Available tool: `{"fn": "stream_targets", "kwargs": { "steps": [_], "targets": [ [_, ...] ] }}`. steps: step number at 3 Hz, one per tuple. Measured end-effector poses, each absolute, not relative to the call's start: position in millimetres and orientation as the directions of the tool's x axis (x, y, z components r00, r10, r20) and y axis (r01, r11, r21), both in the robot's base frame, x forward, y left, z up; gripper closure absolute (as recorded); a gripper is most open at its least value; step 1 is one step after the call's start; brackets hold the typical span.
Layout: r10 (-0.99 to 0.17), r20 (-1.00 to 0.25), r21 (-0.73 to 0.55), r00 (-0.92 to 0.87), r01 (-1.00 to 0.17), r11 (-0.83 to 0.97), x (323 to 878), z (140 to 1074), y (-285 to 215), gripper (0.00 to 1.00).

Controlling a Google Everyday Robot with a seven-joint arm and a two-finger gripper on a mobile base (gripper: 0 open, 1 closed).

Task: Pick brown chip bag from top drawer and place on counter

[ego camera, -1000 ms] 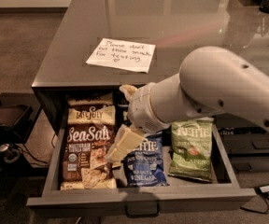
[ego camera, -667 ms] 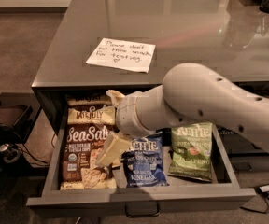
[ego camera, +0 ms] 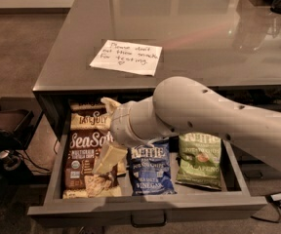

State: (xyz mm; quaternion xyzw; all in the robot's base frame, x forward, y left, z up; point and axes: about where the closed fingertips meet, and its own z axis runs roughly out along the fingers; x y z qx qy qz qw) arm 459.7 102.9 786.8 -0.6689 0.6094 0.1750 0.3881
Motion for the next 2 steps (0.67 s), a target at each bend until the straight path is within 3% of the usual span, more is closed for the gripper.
{"fn": "stream_targets", "kwargs": {
  "steps": [2],
  "targets": [
    [-0.750, -0.627, -0.320, 0.210, -0.947, 0.003, 486.6, 757.9, 113.4, 0.00]
  ]
}}
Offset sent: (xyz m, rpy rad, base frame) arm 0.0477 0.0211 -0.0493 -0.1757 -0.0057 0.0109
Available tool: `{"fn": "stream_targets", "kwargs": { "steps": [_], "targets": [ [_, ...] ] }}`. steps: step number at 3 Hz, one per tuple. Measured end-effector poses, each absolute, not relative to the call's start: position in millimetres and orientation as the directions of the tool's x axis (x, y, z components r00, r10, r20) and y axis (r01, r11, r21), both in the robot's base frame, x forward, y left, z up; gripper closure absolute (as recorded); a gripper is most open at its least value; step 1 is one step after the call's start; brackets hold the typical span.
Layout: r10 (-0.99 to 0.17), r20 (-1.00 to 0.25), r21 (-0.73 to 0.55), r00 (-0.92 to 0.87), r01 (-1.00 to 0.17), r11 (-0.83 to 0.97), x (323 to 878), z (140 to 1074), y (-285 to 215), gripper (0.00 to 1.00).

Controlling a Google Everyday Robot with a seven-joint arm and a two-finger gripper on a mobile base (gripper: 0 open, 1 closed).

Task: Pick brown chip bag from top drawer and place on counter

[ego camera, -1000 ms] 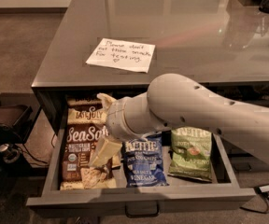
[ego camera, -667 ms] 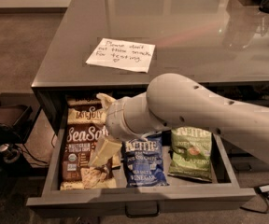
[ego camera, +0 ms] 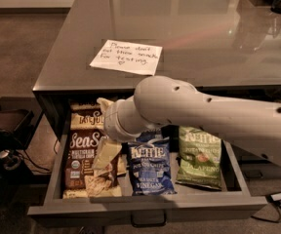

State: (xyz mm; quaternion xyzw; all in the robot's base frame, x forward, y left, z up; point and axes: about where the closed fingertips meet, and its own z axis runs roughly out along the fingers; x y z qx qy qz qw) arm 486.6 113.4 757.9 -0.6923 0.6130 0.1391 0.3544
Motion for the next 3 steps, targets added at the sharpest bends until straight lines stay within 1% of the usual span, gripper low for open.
{"fn": "stream_targets", "kwargs": {
  "steps": [1, 3],
  "targets": [
    [-0.766, -0.610, -0.303, 0.204, -0.953, -0.013, 502.8, 741.6, 125.8, 0.00],
    [-0.767, -0.618, -0.254, 0.173, -0.967, -0.014, 525.8, 710.7, 140.4, 0.00]
  ]
}}
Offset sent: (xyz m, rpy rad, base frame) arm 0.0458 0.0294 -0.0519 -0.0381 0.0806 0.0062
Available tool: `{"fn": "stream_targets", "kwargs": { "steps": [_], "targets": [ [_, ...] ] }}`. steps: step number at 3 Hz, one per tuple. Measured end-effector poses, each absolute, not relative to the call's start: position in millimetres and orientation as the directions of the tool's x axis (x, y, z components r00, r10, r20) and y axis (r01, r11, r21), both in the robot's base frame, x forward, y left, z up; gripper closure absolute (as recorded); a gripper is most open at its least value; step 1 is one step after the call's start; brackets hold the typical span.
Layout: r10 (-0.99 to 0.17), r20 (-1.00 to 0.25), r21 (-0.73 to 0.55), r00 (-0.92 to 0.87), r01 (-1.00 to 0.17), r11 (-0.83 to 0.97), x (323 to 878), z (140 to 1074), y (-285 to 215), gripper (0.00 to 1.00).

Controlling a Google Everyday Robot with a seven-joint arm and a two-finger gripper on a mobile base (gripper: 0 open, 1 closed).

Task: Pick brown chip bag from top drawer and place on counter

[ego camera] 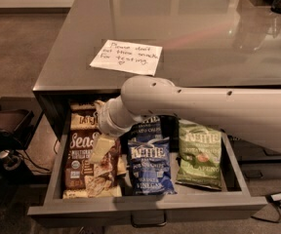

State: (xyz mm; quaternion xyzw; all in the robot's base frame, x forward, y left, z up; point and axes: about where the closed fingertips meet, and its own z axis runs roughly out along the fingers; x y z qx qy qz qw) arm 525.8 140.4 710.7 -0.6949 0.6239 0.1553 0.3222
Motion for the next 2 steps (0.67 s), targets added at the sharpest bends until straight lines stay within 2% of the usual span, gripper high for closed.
{"fn": "stream_targets", "kwargs": {
  "steps": [2],
  "targets": [
    [-0.758, -0.636, -0.219, 0.148, -0.976, -0.006, 536.2, 688.2, 145.6, 0.43]
  ]
}}
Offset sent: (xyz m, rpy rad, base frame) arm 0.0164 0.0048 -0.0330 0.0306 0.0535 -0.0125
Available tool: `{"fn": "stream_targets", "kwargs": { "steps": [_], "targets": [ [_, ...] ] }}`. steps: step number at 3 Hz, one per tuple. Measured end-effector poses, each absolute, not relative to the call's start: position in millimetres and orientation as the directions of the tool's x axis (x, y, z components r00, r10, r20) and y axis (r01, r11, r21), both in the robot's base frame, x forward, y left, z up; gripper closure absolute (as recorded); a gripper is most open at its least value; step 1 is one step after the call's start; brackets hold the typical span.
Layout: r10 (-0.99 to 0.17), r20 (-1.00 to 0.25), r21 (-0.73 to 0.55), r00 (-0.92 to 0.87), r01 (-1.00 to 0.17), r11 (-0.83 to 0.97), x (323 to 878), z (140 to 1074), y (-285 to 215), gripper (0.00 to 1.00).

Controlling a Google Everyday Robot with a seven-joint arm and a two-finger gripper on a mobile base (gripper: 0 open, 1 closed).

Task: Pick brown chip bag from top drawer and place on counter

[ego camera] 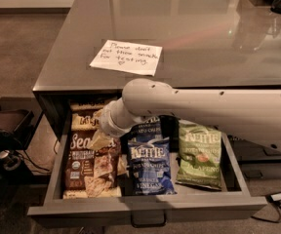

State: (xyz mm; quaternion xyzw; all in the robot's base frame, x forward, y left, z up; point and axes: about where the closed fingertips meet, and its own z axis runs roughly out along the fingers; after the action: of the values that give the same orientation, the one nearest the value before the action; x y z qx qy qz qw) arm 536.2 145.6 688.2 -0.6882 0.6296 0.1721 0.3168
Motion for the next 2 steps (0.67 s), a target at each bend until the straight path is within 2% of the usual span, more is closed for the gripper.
{"fn": "stream_targets", "kwargs": {
  "steps": [2],
  "targets": [
    [-0.732, -0.662, -0.235, 0.160, -0.972, 0.000, 531.0, 699.6, 141.3, 0.89]
  ]
}}
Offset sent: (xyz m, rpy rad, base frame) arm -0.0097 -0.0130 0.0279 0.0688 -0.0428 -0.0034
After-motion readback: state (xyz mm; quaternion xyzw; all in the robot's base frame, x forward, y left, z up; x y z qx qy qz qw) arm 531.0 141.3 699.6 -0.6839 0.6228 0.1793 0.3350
